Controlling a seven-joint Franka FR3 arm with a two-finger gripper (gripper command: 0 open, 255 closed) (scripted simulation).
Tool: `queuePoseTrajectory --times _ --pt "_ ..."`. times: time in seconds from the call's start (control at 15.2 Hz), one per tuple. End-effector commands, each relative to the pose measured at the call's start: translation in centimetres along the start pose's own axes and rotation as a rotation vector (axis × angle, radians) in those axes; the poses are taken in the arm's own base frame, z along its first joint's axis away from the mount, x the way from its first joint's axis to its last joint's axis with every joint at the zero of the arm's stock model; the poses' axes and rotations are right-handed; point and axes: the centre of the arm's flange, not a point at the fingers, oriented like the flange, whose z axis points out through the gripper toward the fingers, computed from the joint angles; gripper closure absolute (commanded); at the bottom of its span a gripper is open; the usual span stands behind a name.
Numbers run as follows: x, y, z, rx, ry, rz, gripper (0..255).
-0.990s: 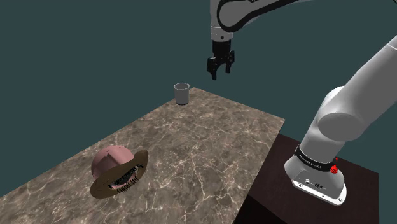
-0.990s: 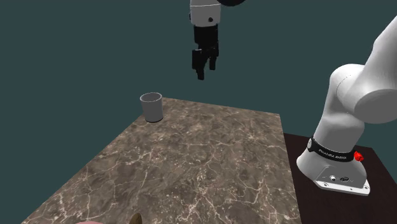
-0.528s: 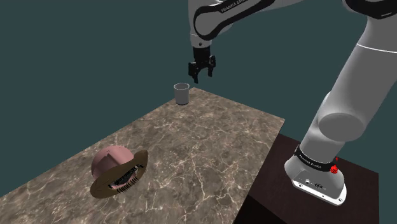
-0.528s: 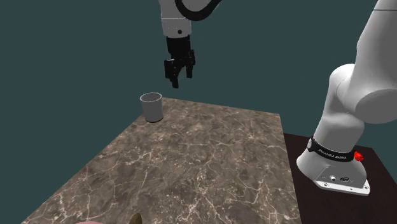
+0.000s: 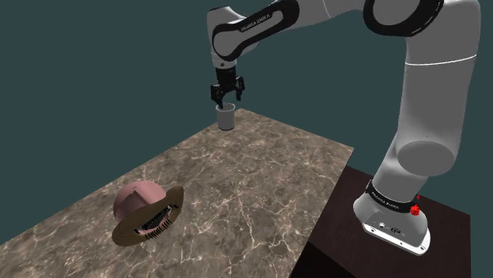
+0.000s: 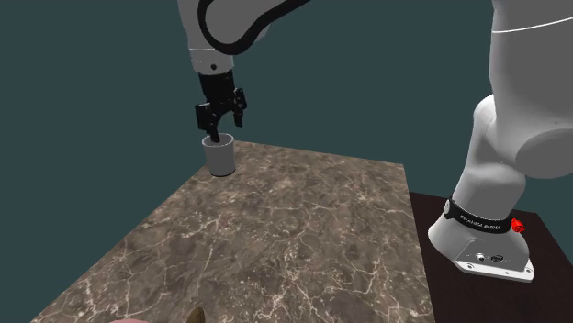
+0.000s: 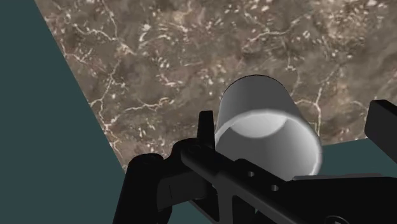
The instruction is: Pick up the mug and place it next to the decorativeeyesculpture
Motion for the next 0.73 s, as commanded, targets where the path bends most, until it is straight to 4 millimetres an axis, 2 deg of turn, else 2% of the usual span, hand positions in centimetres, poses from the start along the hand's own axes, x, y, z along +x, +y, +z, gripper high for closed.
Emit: queuePoseTrajectory --times 0.0,0.2,0.66 --pt "2.1 -1.2 0.9 0.003 0.000 0.002 0" --pt "5.3 -3.1 2.1 0.006 0.000 0.005 0" --pt "5.6 -3.3 5.4 0.007 0.000 0.005 0"
